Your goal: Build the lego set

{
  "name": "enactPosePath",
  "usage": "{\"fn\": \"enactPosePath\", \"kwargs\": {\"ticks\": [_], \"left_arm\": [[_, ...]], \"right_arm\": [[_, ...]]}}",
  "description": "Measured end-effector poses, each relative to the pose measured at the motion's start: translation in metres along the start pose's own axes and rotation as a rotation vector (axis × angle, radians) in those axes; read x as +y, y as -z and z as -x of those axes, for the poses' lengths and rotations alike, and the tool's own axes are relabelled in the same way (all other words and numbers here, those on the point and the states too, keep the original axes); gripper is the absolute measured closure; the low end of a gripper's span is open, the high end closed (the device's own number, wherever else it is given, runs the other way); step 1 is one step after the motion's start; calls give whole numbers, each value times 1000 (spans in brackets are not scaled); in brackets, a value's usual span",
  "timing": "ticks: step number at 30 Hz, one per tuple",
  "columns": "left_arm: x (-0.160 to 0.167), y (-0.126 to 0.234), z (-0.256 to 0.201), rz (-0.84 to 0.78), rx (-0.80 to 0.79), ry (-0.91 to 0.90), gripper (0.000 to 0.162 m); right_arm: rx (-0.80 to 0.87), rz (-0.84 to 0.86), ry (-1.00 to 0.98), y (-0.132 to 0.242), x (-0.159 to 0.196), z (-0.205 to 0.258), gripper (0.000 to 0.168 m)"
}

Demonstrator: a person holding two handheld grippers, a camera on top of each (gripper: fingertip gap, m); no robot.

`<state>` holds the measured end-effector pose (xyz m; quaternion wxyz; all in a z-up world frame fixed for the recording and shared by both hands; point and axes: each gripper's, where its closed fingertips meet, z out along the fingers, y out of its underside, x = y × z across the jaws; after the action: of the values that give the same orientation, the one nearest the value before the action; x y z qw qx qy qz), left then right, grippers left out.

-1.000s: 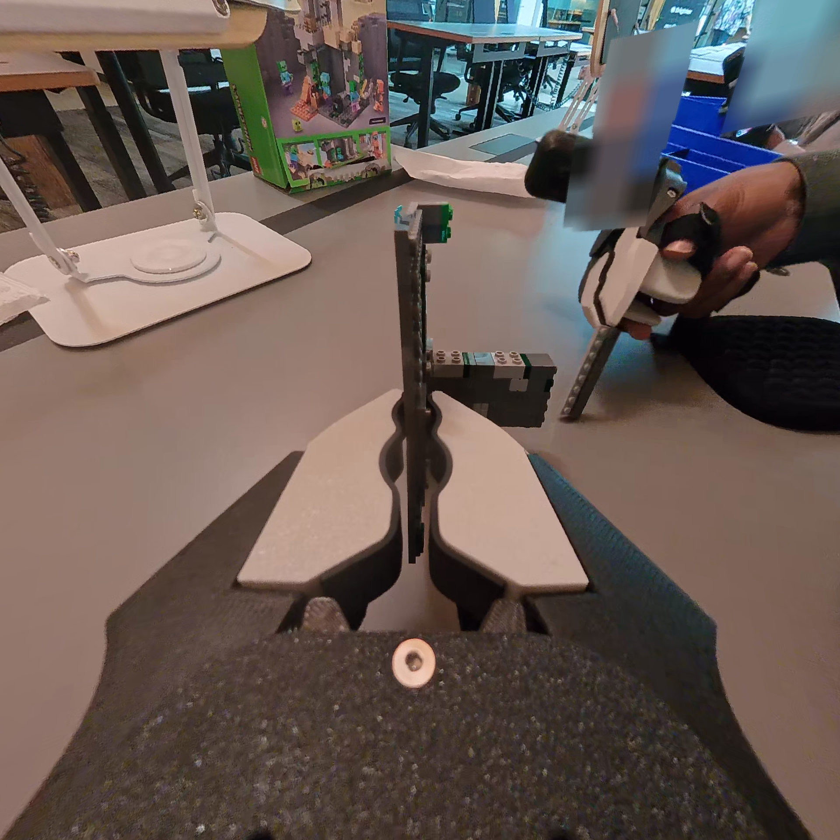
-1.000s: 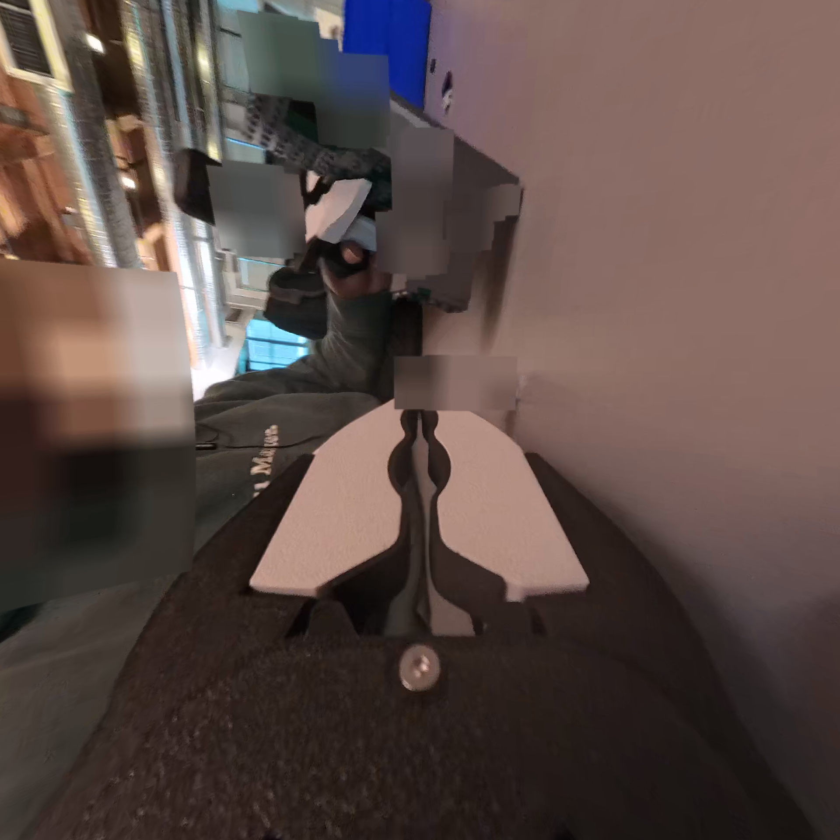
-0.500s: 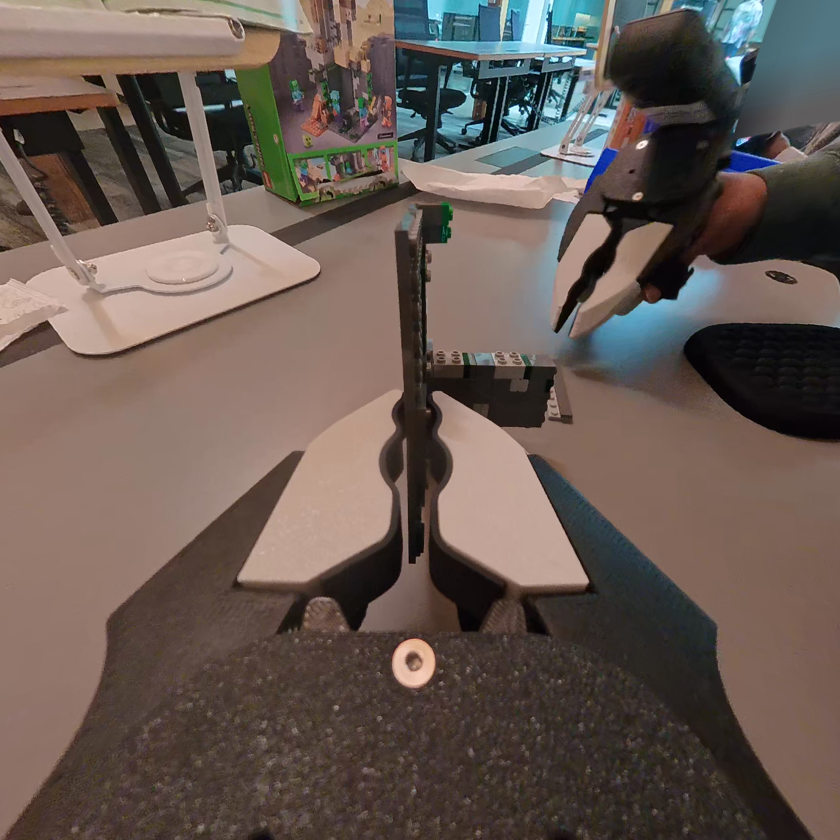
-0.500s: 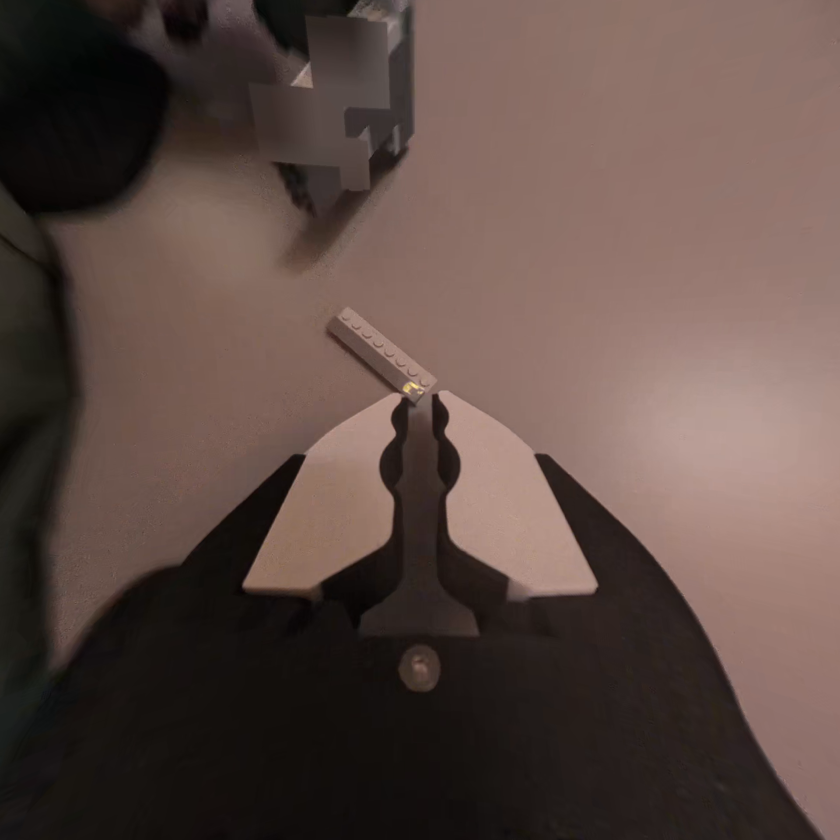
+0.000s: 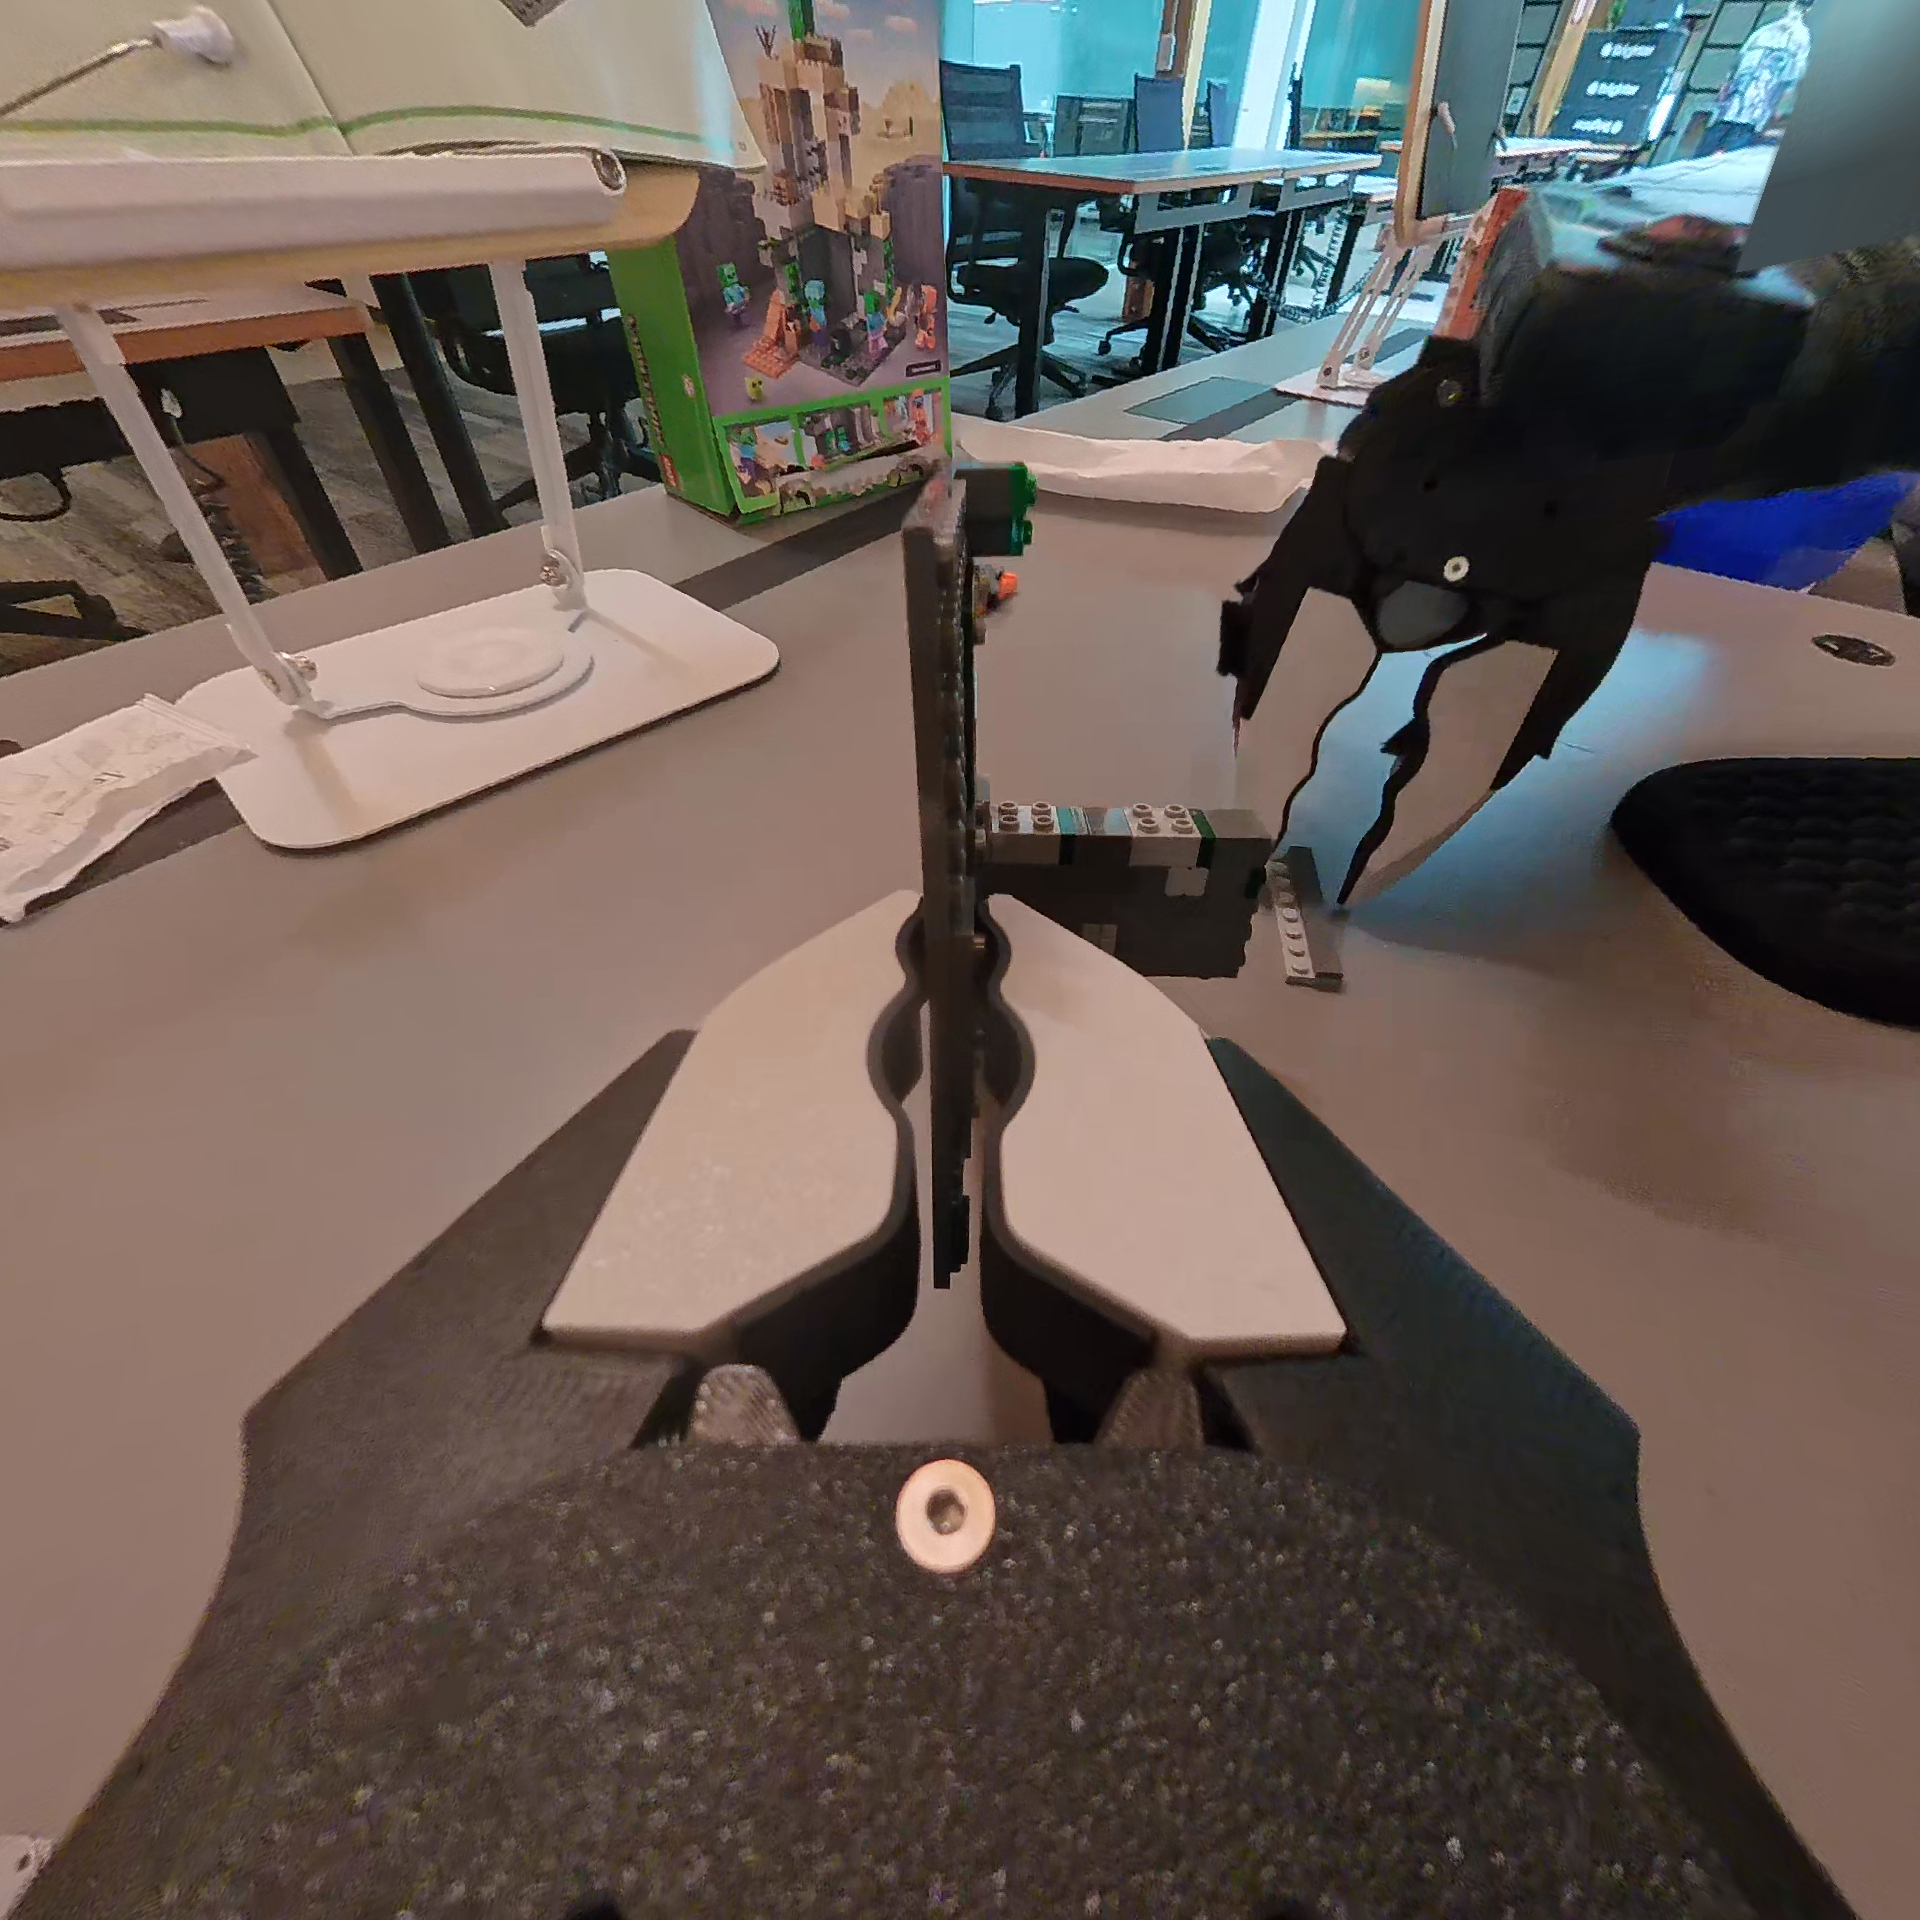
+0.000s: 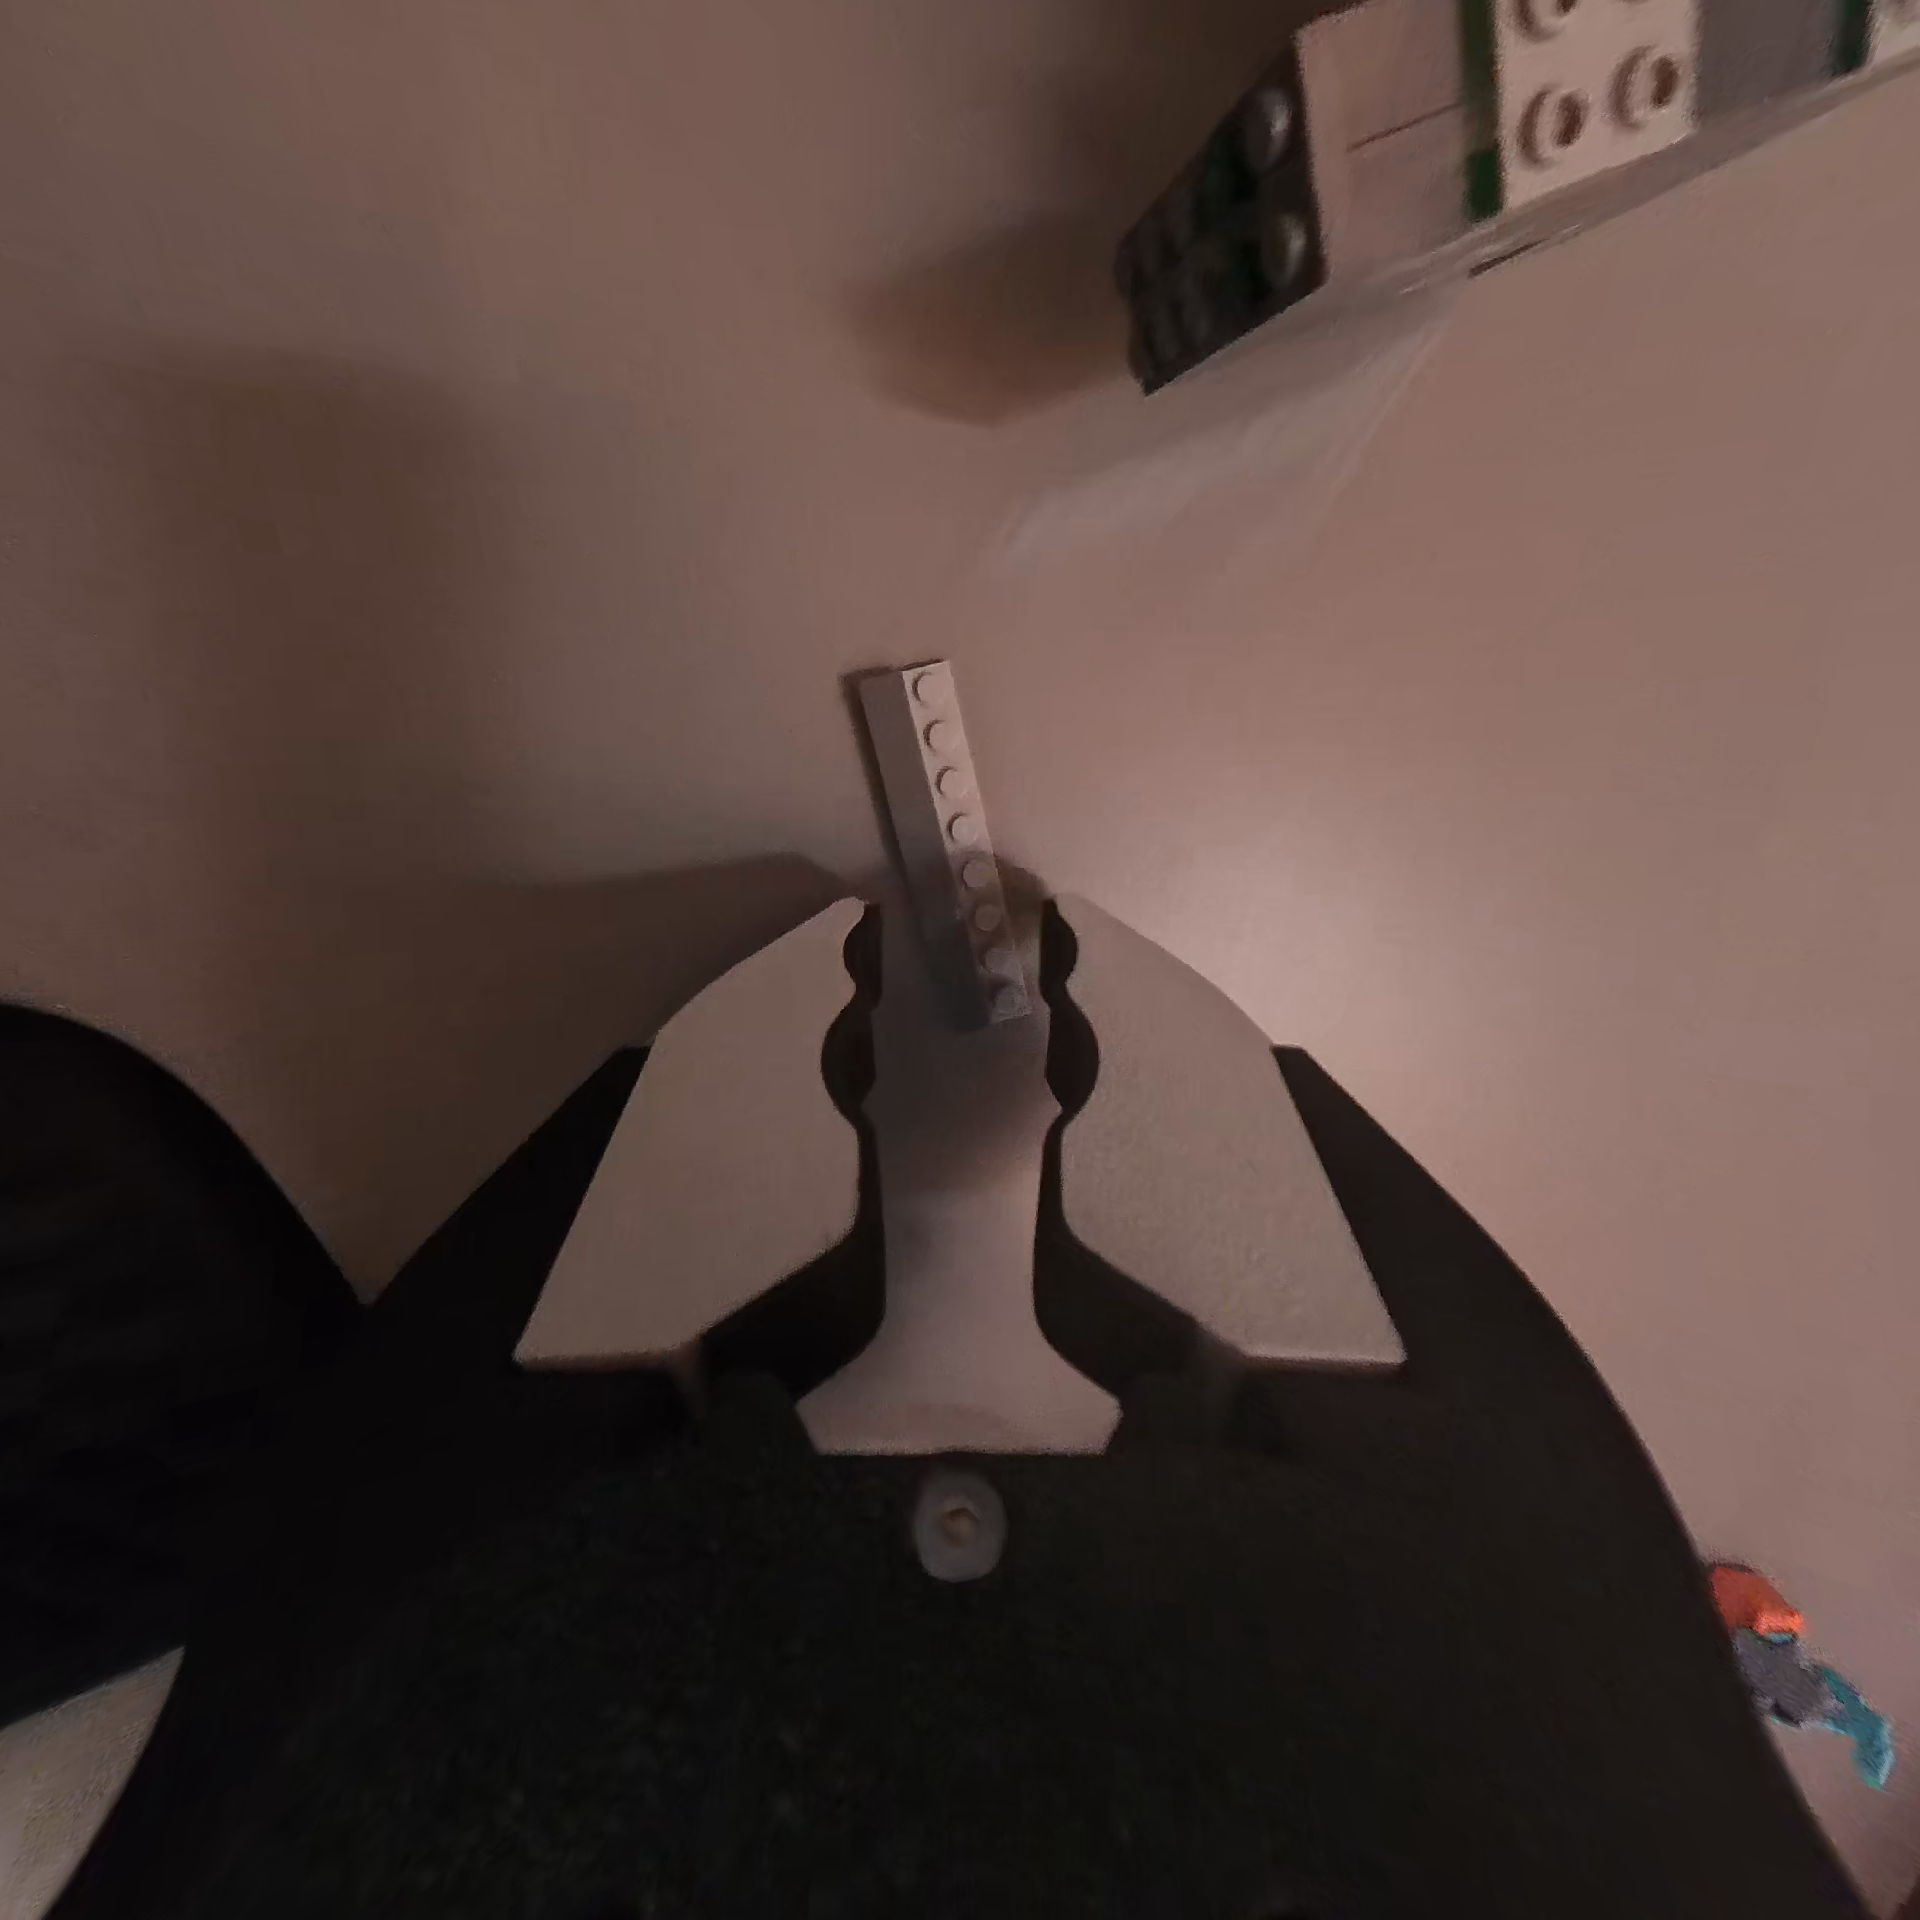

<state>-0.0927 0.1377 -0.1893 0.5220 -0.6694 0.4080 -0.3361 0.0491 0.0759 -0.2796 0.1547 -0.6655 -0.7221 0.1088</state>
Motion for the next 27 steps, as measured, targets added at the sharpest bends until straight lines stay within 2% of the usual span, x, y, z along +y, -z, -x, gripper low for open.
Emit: {"fn": "enactPosePath", "kwargs": {"ticks": [3,9,18,21,27], "left_arm": [[-1,0,2,-7,-6,3,156],[-3,2,9,-20,-59,-15,156],[-9,6,21,-23,-209,-79,156],[-10,8,24,-26,-233,-70,156],[-12,12,28,-37,-258,-56,156]], "right_arm": [[-52,6,-11,-3,-1,3,151],[-3,-20,-215,-1,-5,-2,153],[180,-289,-652,68,-67,-51,153],[149,-337,-754,71,-89,-67,153],[121,-284,-831,53,-110,-87,153]]}}
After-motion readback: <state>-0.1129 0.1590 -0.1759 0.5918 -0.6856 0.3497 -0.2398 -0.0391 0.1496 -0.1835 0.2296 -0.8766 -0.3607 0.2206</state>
